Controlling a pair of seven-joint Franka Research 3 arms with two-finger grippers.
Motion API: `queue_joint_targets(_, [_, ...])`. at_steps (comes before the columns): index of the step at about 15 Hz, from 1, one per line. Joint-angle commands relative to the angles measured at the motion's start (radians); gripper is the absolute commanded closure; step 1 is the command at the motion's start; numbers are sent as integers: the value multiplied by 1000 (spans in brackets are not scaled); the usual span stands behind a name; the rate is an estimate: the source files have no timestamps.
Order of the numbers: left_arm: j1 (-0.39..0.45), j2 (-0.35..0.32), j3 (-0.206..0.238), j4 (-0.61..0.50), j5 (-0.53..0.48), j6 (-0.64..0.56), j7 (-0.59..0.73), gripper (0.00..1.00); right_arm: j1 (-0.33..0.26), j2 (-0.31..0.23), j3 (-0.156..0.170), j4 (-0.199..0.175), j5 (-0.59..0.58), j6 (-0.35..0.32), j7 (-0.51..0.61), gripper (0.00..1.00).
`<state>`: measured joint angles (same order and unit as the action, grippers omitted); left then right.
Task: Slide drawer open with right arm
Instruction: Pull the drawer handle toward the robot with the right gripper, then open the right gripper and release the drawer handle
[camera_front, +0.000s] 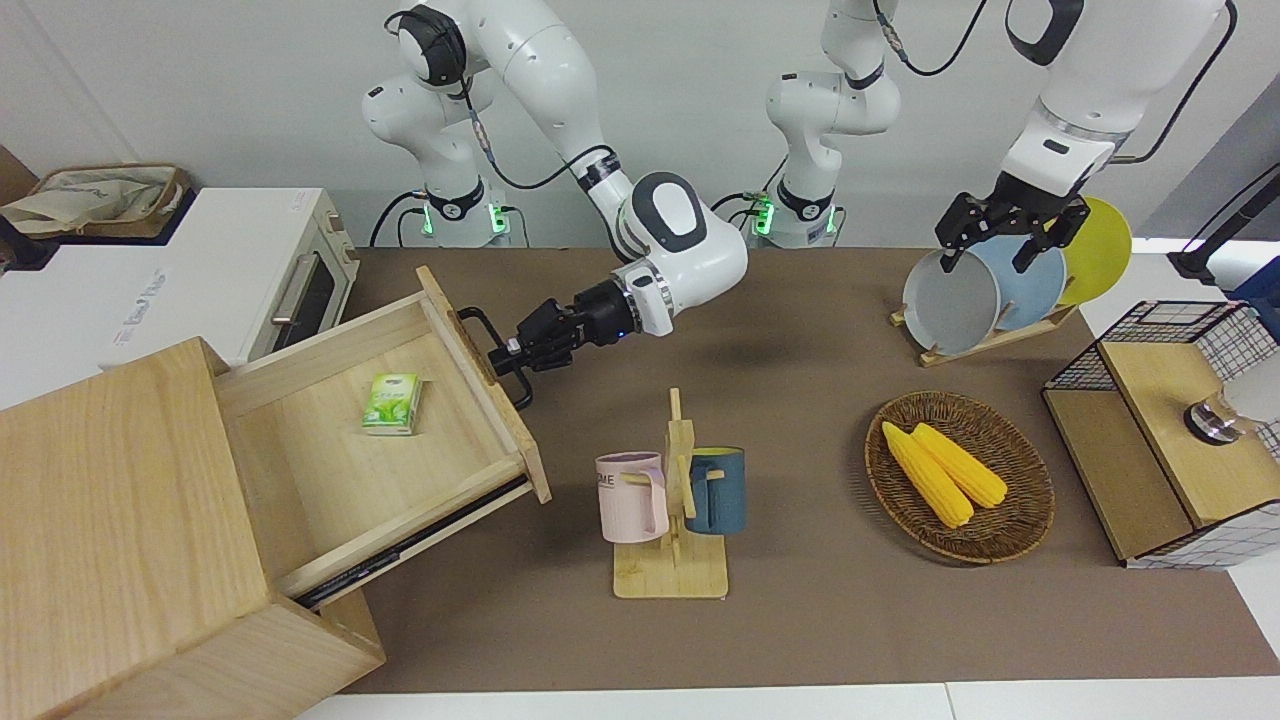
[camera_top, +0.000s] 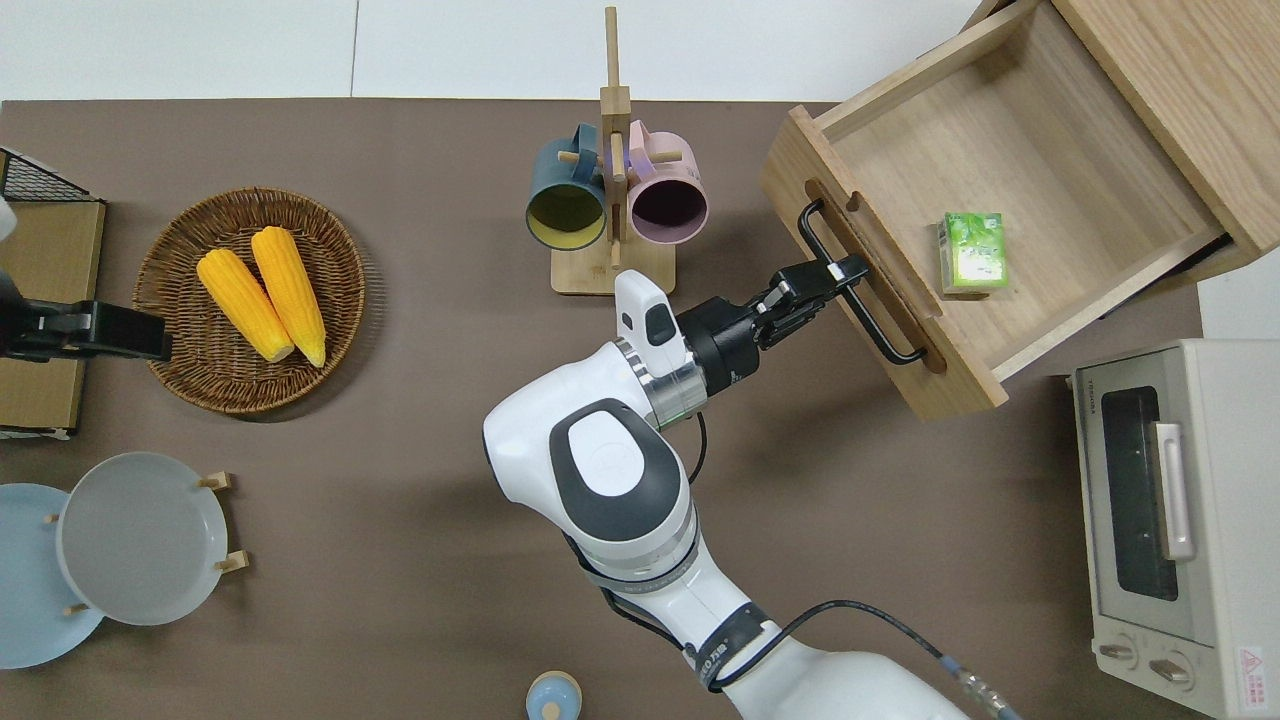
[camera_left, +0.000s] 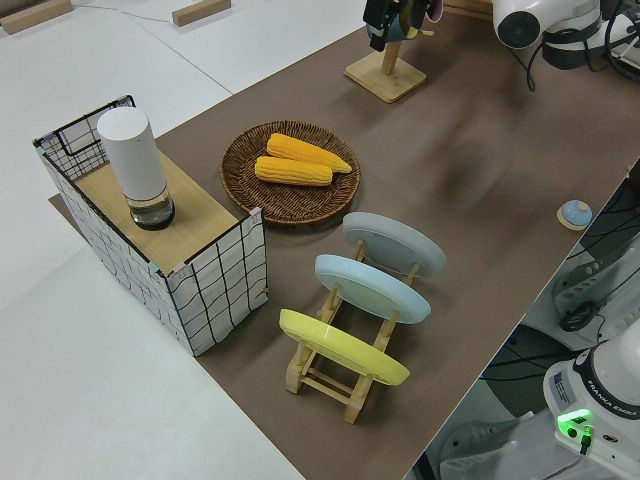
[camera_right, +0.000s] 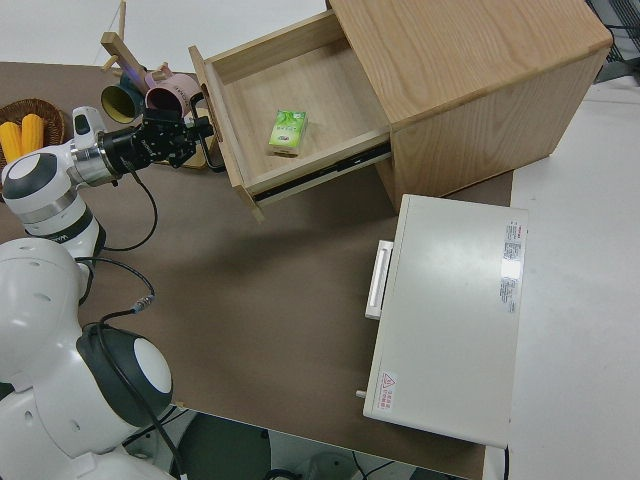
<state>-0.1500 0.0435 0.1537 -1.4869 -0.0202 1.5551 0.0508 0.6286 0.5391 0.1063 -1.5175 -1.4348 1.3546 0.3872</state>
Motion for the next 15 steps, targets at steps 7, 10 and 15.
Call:
queue_joint_targets(7, [-17, 13, 17, 20, 12, 0, 7, 5, 36, -8, -10, 46, -22, -68, -68, 1000])
queue_joint_targets(10, [-17, 13, 17, 20, 11, 0, 7, 5, 36, 2, -10, 46, -24, -68, -59, 914])
queue_joint_targets(15, [-17, 13, 17, 20, 12, 0, 7, 2, 31, 7, -10, 48, -18, -68, -5, 17])
